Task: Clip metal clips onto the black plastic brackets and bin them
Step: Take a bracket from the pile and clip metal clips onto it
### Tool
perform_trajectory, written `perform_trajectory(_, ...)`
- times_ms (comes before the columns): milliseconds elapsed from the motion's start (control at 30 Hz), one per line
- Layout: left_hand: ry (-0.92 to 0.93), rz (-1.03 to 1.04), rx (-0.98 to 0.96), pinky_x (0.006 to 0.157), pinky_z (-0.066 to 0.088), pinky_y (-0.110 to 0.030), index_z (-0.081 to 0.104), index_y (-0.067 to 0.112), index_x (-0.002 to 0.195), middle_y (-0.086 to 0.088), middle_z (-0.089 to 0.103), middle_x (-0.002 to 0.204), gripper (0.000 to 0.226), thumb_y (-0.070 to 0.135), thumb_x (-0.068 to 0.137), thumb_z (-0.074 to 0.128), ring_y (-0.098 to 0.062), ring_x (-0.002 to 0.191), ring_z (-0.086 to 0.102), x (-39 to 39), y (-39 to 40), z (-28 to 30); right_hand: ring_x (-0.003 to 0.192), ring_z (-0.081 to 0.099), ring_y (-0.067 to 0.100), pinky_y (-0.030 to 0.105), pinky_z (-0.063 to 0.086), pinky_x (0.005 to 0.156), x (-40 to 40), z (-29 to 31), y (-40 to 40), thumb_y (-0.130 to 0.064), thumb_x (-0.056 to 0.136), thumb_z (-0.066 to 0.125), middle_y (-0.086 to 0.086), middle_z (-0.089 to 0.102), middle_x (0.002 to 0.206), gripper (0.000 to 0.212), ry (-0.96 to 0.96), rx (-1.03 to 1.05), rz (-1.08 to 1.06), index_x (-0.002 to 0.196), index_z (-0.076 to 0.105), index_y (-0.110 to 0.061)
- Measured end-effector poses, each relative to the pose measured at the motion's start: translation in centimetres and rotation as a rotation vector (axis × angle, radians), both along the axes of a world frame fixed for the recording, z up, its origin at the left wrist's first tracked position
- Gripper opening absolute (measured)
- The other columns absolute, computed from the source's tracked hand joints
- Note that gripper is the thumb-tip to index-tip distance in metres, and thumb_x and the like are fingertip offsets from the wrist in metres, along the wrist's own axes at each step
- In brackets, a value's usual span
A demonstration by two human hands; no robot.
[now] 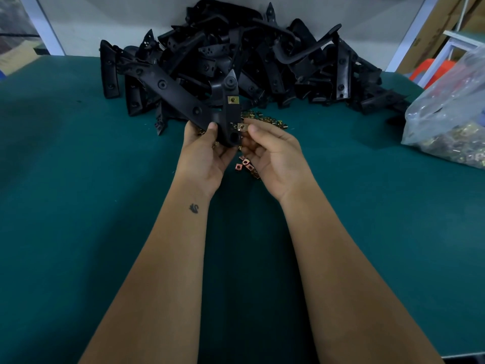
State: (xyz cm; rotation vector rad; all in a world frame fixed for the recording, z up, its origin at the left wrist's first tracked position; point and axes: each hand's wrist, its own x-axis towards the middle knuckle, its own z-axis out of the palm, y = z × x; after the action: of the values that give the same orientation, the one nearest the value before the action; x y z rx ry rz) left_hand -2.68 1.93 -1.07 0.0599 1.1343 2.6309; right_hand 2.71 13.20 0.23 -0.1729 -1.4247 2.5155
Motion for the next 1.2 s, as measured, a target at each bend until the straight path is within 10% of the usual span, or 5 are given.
perform_trajectory(767, 0.059, 0.078, -0.064, 0.072, 0.058, -0.029, 0.057, 0.020, 0.105, -0.001, 0.073, 0.097, 0.018, 0.005, 0.103, 0.047, -0.015, 0.085, 0.071, 0.8, 0.3, 0.0, 0.080, 0.065, 0.015, 0.026, 0.053, 0.081, 0.0, 0.0, -0.9, -0.001, 0.092, 0.061, 0.005, 0.070, 0.081, 0.018, -0.083, 0.003, 0.002, 0.077, 0.066, -0.009)
perform_trajectory(1200, 0.131, 0.060, -0.300, 0.087, 0.057, -0.037, 0.063, 0.013, 0.116, -0.008, 0.071, 0.114, 0.021, 0.004, 0.098, 0.056, -0.020, 0.095, 0.067, 1.6, 1.3, 0.3, 0.082, 0.065, 0.004, 0.015, 0.050, 0.072, 0.2, 0.4, -1.0, -0.022, 0.088, 0.071, -0.007, 0.072, 0.088, 0.008, 0.058, 0.582, -0.388, 0.094, 0.071, -0.017)
